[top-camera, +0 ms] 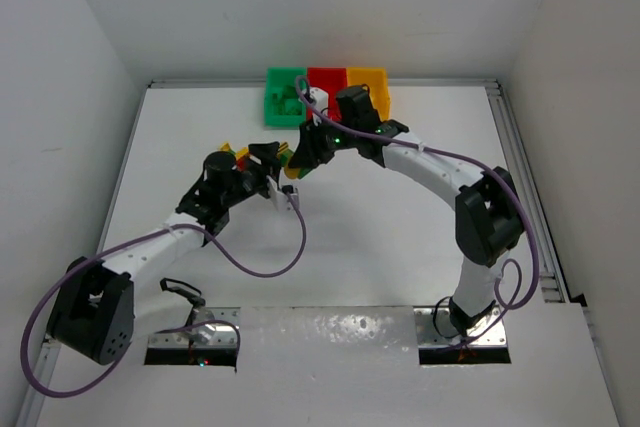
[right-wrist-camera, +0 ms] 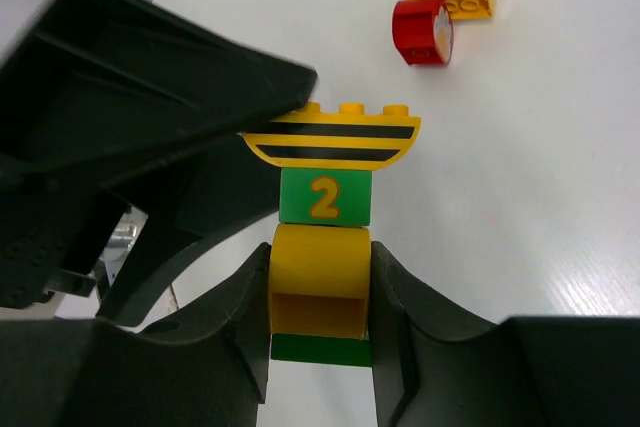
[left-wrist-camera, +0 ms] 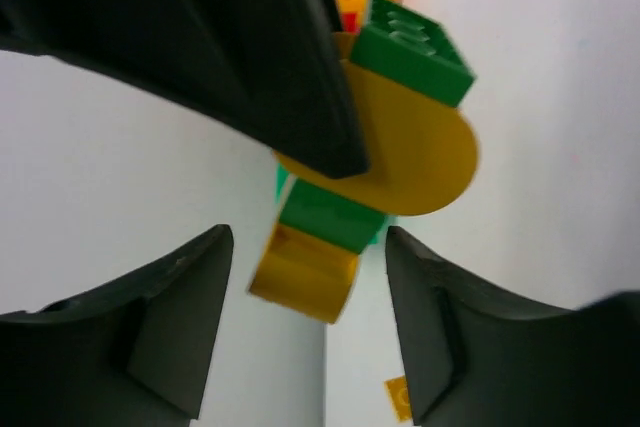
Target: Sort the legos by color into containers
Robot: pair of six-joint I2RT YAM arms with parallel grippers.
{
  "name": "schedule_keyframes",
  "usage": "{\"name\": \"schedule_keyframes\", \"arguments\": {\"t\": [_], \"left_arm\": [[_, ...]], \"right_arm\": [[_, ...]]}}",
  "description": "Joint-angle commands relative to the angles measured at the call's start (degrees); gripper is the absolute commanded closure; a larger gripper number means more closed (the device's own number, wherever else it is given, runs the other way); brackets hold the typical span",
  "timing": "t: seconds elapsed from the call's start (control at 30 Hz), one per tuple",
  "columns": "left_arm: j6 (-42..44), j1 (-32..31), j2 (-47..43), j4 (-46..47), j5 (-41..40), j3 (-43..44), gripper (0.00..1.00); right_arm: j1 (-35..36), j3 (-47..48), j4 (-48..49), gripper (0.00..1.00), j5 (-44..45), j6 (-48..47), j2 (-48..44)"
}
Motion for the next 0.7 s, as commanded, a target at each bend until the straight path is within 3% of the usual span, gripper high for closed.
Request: {"name": "schedule_keyframes", "arguments": {"t": [0.0,0.03,0.07,0.13,0.27,0.47,0.67], "left_arm": [[2.5,-0.8,0.9,-1.9,2.6,1.5,0.46],[2.4,-0.8,1.1,-2.0,2.2,1.8,0.50],[1.9,-0.8,1.4,-2.2,1.5,2.4,0.61],[1.2,-0.8,1.7,-2.8,1.0,3.3,0.68],[-0.1,-0.8,1.7,-2.5,1.3,4.0,1.00],[-4.1,0.1,2.5,-5.6,-4.6,5.7,1.00],[-8.8,3.7,6.0,-8.9,-5.2,9.1,1.00]], "right_arm": [[0.1,2.8,2.7,1.00,-1.6,0.0,0.1],[0.2,2.8,2.4,1.00,-1.6,-0.2,0.0],[0.1,2.8,2.1,1.00,-1.6,-0.6,0.0],[0.1,2.8,1.9,1.00,-1.7,-0.8,-0.1],[0.2,2.1,2.2,1.00,-1.8,-0.5,0.0],[-0.4,0.0,-5.1,1.00,2.1,-6.6,-0.2],[-3.4,-4.8,-5.9,1.00,3.5,-6.7,-1.3]]}}
